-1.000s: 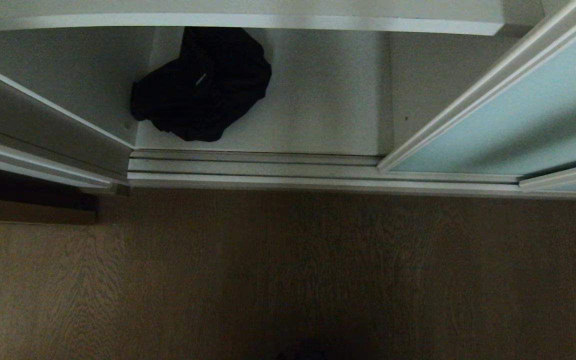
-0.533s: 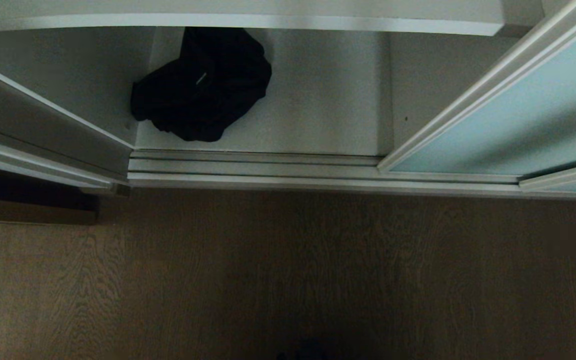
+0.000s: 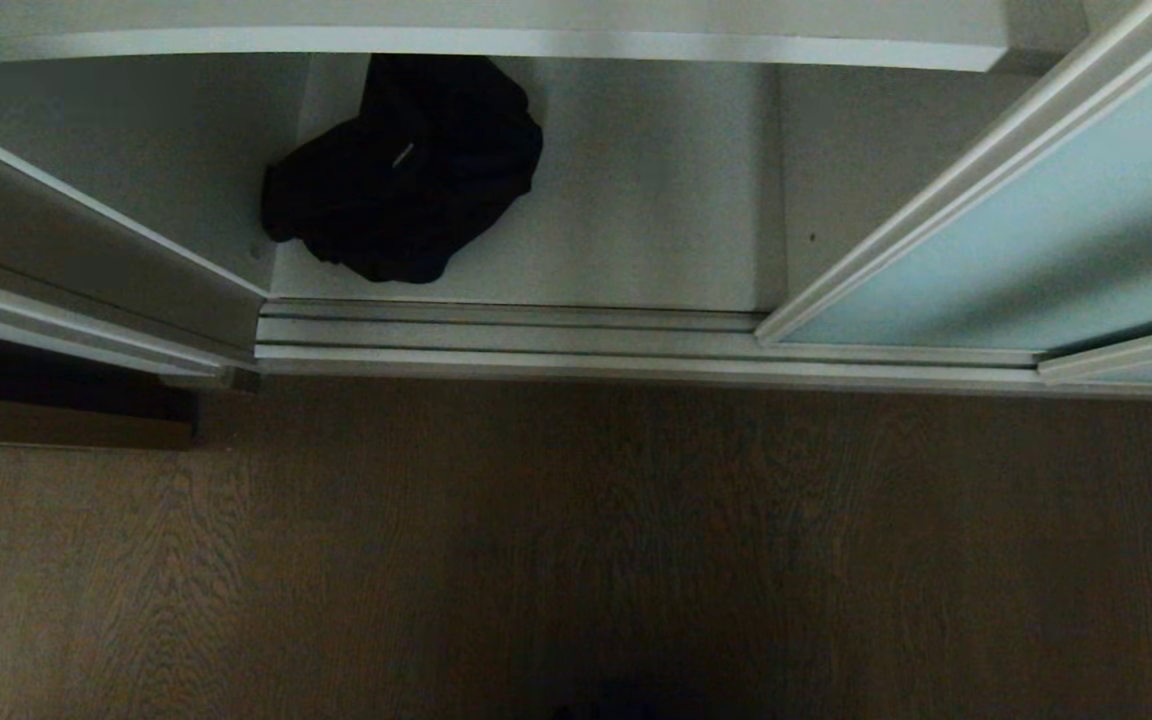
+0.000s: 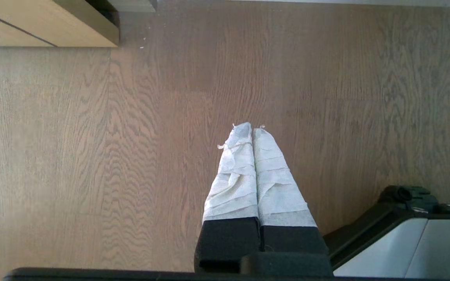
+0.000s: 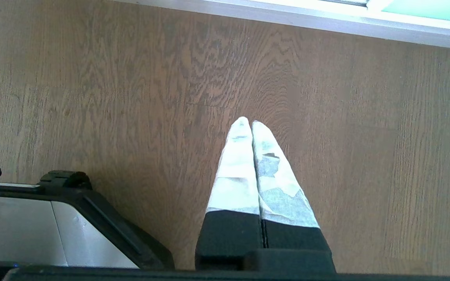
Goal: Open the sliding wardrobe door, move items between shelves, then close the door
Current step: Close the door
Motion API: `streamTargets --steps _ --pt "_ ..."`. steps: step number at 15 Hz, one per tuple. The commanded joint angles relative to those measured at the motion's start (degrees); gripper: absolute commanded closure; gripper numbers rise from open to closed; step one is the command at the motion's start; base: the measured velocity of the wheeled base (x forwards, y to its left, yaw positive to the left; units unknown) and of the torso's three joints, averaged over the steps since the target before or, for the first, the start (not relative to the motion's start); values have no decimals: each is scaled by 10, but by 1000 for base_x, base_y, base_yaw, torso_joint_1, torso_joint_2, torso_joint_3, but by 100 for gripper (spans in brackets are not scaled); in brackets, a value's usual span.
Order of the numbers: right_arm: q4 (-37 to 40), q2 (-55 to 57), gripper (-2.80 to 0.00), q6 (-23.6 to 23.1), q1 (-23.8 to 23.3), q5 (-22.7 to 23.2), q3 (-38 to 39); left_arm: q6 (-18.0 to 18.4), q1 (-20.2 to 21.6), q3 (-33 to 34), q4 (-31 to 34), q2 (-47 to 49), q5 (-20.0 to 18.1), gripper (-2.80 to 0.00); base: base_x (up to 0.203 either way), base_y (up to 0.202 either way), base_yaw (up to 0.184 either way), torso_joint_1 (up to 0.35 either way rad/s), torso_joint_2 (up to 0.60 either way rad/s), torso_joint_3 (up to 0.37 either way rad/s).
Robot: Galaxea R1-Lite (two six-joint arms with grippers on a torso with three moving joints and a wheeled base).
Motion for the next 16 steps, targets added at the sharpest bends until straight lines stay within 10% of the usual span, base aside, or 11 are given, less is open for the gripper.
streamTargets --steps 1,16 --pt "0 -2 0 0 0 0 0 1 0 1 -3 3 3 0 0 0 0 0 0 0" --pt "0 -2 0 0 0 0 0 -6 0 4 -13 2 -1 0 0 0 0 1 2 157"
